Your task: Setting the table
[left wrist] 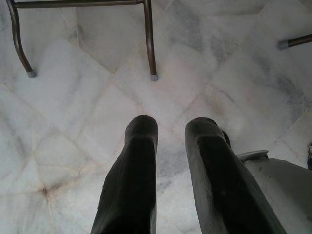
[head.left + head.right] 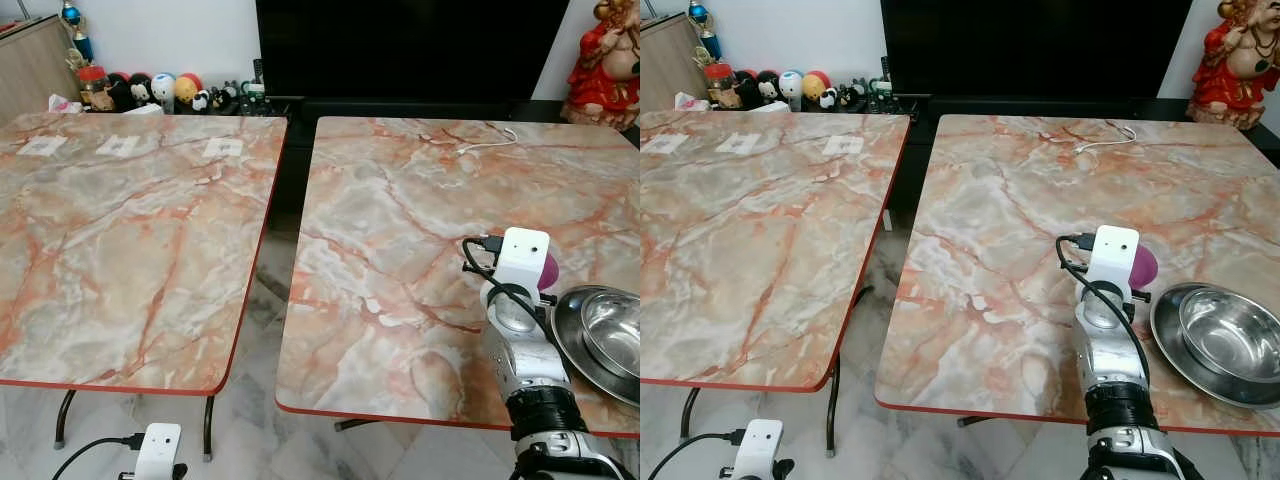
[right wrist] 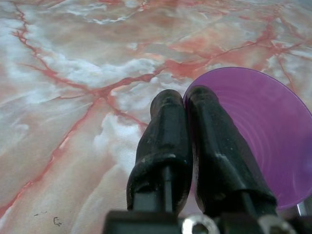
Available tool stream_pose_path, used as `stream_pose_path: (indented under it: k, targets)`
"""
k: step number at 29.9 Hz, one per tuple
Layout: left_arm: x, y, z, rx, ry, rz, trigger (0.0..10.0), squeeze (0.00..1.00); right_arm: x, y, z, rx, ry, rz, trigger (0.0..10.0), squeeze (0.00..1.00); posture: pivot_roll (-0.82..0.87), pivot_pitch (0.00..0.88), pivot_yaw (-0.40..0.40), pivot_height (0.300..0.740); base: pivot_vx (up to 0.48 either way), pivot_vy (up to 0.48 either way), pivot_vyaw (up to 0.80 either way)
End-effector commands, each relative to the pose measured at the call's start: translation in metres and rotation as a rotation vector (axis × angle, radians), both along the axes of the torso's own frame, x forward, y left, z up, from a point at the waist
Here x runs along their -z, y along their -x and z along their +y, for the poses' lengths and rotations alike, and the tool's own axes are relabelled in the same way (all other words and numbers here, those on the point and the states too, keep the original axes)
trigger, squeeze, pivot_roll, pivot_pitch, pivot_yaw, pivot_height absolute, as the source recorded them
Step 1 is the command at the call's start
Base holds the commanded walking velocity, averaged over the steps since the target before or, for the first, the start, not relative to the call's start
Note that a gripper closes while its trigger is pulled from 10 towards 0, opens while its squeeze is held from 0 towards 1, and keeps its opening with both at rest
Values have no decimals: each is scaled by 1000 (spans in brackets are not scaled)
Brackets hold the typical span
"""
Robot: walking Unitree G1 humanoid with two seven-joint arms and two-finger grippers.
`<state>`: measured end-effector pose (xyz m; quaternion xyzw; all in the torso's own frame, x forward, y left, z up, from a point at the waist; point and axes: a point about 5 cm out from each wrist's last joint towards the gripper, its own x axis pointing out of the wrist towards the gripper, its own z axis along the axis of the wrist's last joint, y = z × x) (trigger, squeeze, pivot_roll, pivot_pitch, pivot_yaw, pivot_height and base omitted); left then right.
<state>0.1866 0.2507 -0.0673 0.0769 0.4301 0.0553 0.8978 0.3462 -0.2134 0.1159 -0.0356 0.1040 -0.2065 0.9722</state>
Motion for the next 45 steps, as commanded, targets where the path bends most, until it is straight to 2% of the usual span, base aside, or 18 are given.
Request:
stream_pose_path:
  k: [1, 4, 5, 6, 7, 8, 9, 18, 19, 20, 22, 37, 38, 39, 40, 41, 45]
  targets:
    - [1, 1, 1, -6, 3, 16, 10000, 0, -8, -2, 2, 2, -6, -27, 10000, 0, 77, 0, -1, 740, 0, 0, 0]
    - [1, 1, 1, -6, 3, 15, 10000, 0, -8, -2, 2, 5, -9, -28, 10000, 0, 77, 0, -1, 740, 0, 0, 0]
    - [1, 1, 0, -6, 3, 15, 10000, 0, -8, -2, 2, 6, -10, -28, 10000, 149, 77, 0, -1, 740, 0, 0, 0]
    - [1, 1, 0, -6, 3, 15, 10000, 0, -8, -2, 2, 6, -10, -28, 10000, 149, 77, 0, -1, 740, 0, 0, 0]
    - [1, 1, 0, -6, 3, 15, 10000, 0, -8, -2, 2, 6, -11, -27, 10000, 275, 77, 0, -1, 740, 0, 0, 0]
    - [1, 1, 0, -6, 3, 15, 10000, 0, -9, -2, 2, 6, -11, -28, 10000, 278, 79, 0, -4, 740, 0, 0, 0]
    - [1, 1, 0, -6, 4, 15, 10000, 0, -9, -2, 2, 6, -12, -28, 10000, 408, 79, 0, -4, 740, 0, 0, 0]
    - [1, 1, 0, -7, 4, 15, 10000, 0, -10, -3, 2, 9, -18, -34, 10000, 408, 79, 0, -4, 740, 0, 0, 0]
    - [1, 1, 0, -7, 4, 15, 10000, 0, -10, -3, 2, 9, -19, -35, 10000, 424, 79, 0, -4, 740, 0, 0, 0]
    - [1, 1, 0, -8, 4, 15, 10000, 0, -11, -3, 2, 10, -19, -36, 10000, 518, 79, 0, -4, 740, 0, 0, 0]
    - [1, 1, 0, -7, 4, 15, 10000, 0, -11, -3, 1, 12, -18, -38, 10000, 522, 79, 0, -4, 740, 0, 0, 0]
    - [1, 2, 1, -7, 5, 15, 10000, 0, -12, -3, -1, 23, -11, -38, 10000, 486, 79, 0, -5, 740, 0, 0, 0]
    - [1, 2, 1, -8, 5, 15, 10000, 0, -13, -3, -1, 27, -10, -39, 10000, 365, 79, 0, -5, 740, 0, 0, 0]
    - [1, 2, 1, -8, 5, 15, 10000, 0, -13, -3, -2, 29, -8, -41, 10000, 51, 79, 0, -5, 740, 0, 0, 0]
    - [1, 2, 1, -8, 5, 15, 10000, 0, -13, -3, -2, 29, -8, -41, 10000, 51, 79, 0, -5, 740, 0, 0, 0]
    - [1, 2, 0, -8, 6, 15, 10000, 0, -14, -3, -2, 31, -5, -45, 10000, 0, 81, 0, -6, 740, 0, 0, 0]
    - [1, 2, 0, -8, 7, 15, 10000, 0, -16, -4, -3, 34, -2, -59, 10000, 0, 81, 0, -6, 740, 0, 0, 0]
